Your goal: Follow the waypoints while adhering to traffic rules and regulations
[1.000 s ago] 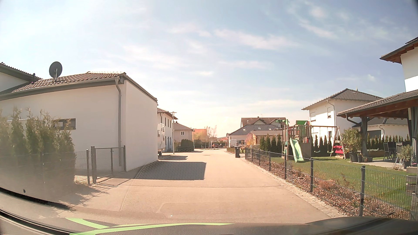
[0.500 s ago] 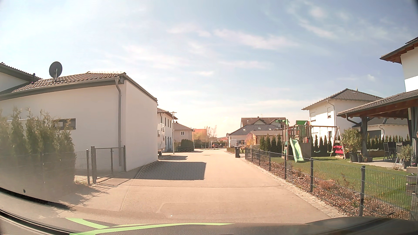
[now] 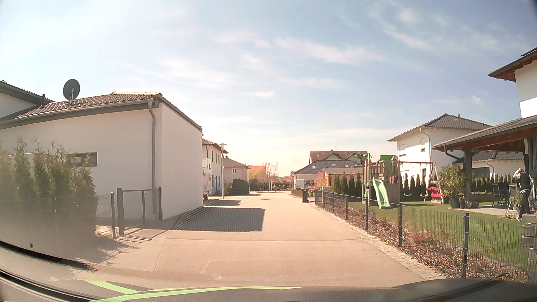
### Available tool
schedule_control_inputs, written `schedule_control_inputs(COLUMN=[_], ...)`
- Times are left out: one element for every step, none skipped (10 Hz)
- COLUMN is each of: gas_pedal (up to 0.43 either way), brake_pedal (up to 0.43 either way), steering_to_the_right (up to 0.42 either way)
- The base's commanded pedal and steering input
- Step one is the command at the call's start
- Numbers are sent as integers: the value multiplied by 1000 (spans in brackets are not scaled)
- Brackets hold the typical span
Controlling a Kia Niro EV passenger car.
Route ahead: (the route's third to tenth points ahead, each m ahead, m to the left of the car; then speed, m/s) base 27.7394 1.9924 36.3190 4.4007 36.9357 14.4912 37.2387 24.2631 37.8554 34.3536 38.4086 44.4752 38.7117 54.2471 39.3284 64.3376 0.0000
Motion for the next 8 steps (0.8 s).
schedule_control_inputs(gas_pedal=[0,0,0,0,0,0,0,0], brake_pedal=[439,439,439,439,439,439,439,439], steering_to_the_right=[0,0,0,0,0,0,0,0])
